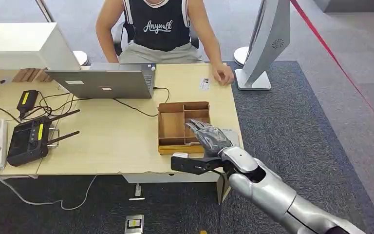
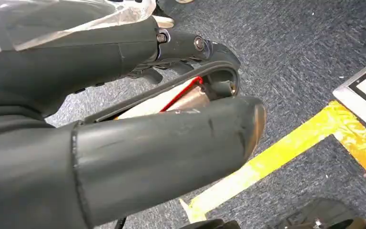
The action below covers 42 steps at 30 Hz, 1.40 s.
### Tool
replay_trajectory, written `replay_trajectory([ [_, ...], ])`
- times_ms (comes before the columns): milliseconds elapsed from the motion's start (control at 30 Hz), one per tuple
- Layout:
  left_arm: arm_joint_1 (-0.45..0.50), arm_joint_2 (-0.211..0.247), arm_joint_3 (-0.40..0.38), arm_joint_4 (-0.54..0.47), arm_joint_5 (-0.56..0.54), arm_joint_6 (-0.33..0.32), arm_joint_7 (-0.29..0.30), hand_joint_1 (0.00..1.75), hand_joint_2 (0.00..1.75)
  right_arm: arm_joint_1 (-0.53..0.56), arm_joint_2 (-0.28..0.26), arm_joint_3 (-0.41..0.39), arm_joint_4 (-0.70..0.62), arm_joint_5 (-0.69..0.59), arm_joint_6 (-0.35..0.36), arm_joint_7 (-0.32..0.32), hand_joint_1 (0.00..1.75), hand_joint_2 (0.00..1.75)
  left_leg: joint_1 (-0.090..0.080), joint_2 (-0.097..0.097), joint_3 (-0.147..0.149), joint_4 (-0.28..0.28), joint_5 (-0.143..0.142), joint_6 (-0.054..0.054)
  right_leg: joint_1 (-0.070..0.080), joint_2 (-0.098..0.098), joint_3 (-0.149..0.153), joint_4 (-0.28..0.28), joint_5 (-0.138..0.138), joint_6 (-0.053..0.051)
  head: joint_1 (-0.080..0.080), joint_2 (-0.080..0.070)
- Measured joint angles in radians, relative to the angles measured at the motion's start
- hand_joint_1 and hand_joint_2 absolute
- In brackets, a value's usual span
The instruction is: Pass the card to the sensor for recognition and then transmit it.
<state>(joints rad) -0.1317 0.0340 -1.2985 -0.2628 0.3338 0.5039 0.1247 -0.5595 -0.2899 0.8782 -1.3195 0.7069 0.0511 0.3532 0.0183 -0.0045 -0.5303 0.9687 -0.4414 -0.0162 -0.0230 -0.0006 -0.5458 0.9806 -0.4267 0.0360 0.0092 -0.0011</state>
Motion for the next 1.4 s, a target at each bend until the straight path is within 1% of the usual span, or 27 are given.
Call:
replay_trajectory([
  [367,-0.003,0.000,0.000,0.000,-0.008,-0.009,0.006,0.00,0.00,0.003,0.000,0.005,0.013,0.017,-0.006,0.006,0.00,1.75,0.000,0.000,0.000,0.000,0.000,0.000,0.000,0.000,0.000,0.000,0.000,0.000,0.000,0.000],
  [433,-0.003,0.000,0.000,0.000,-0.011,-0.009,0.006,0.00,0.00,0.003,-0.001,0.005,0.021,0.039,-0.031,0.004,0.00,1.75,0.000,0.000,0.000,0.000,0.000,0.000,0.000,0.000,0.000,0.000,0.000,0.000,0.000,0.000],
  [533,-0.003,0.000,0.000,0.000,-0.018,-0.009,0.006,0.00,0.00,0.002,-0.002,-0.004,0.043,0.071,-0.091,-0.005,0.00,1.75,0.000,0.000,0.000,0.000,0.000,0.000,0.000,0.000,0.000,0.000,0.000,0.000,0.000,0.000],
  [633,-0.004,0.000,0.000,0.000,-0.023,-0.009,0.008,0.00,0.00,0.002,-0.005,-0.016,0.071,0.087,-0.117,-0.012,0.00,1.75,0.000,0.000,0.000,0.000,0.000,0.000,0.000,0.000,0.000,0.000,0.000,0.000,0.000,0.000],
  [1167,-0.008,0.000,0.000,0.000,-0.026,-0.012,0.008,0.00,0.00,0.002,-0.005,-0.027,0.138,0.094,-0.123,-0.013,0.00,1.75,0.000,0.000,0.000,0.000,0.000,0.000,0.000,0.000,0.000,0.000,0.000,0.000,0.000,0.000],
  [1400,-0.009,0.000,0.000,0.000,-0.028,-0.012,0.010,0.00,0.00,0.001,0.001,-0.028,0.171,0.093,-0.138,-0.013,0.00,1.75,0.000,0.000,0.000,0.000,0.000,0.000,0.000,0.000,0.000,0.000,0.000,0.000,0.000,0.000],
])
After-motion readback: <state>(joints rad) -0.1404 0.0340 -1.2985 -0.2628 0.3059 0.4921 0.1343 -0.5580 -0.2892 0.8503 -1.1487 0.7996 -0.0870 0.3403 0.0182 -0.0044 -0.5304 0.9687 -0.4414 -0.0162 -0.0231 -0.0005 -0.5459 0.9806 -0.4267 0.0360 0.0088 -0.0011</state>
